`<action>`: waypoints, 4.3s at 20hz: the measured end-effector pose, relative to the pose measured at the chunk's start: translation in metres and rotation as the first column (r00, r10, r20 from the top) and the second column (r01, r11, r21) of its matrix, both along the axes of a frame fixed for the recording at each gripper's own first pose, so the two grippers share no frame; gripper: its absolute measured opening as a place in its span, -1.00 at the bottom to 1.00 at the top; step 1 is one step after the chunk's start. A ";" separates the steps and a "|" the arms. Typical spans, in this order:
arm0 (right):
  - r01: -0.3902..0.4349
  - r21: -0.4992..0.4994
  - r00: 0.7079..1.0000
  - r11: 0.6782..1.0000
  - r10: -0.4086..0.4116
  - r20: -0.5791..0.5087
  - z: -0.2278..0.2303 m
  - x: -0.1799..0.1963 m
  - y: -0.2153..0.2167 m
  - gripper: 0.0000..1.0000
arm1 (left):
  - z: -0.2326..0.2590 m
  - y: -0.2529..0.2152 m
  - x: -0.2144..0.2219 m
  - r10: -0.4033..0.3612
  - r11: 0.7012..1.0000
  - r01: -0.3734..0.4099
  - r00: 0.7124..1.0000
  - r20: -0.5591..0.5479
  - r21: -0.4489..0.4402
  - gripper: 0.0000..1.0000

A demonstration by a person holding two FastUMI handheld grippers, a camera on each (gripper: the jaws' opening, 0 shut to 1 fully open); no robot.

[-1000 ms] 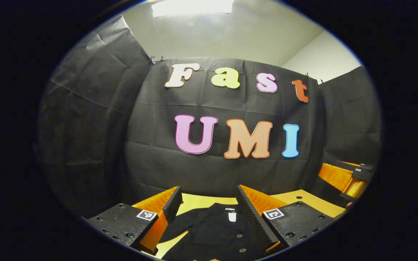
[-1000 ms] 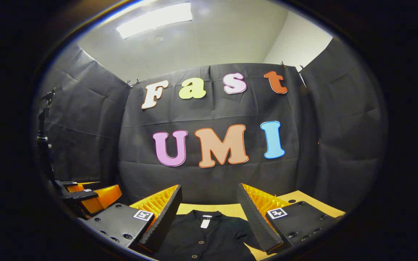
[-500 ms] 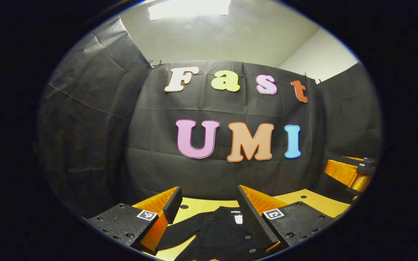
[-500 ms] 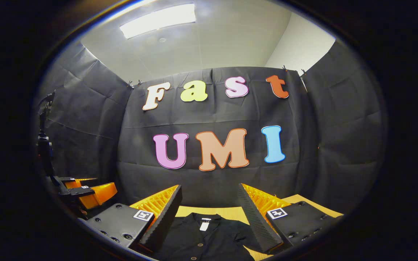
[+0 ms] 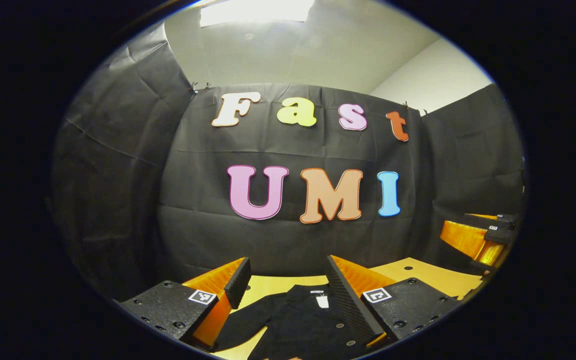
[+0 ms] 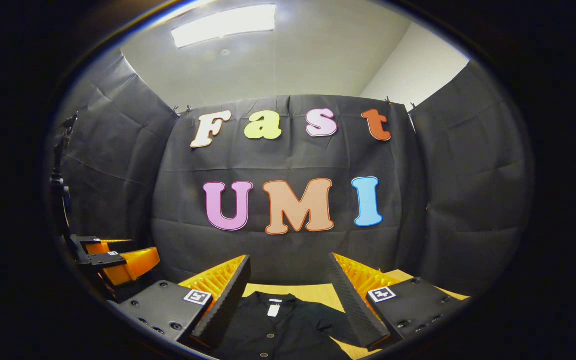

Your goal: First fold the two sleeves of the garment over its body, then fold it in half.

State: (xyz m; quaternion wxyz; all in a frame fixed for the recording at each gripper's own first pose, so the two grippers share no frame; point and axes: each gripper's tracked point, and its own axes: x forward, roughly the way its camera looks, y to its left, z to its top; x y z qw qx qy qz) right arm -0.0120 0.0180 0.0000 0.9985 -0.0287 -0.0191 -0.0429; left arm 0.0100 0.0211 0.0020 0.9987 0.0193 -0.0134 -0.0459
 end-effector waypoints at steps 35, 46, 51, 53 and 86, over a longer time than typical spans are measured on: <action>0.054 -0.043 0.991 0.998 -0.058 -0.120 -0.038 0.043 -0.079 0.95 | -0.007 -0.004 0.025 0.061 0.998 -0.061 0.998 0.001 0.002 0.81; 0.193 -0.086 0.920 0.977 -0.211 -0.331 -0.121 0.043 -0.222 0.96 | -0.006 -0.051 0.037 0.087 0.995 -0.087 0.996 -0.003 0.040 0.80; 0.190 -0.120 0.854 0.975 -0.224 -0.470 -0.176 0.033 -0.272 0.96 | -0.009 -0.076 0.040 0.097 0.993 -0.096 0.995 -0.010 0.067 0.80; 0.181 -0.123 0.820 0.976 -0.219 -0.529 -0.198 0.028 -0.288 0.96 | -0.011 -0.083 0.043 0.103 0.992 -0.101 0.995 -0.017 0.074 0.84; 0.156 0.020 0.445 0.988 -0.053 -0.894 -0.382 -0.063 -0.356 -0.47 | -0.030 -0.142 0.056 0.124 0.983 -0.117 0.991 -0.047 0.140 0.99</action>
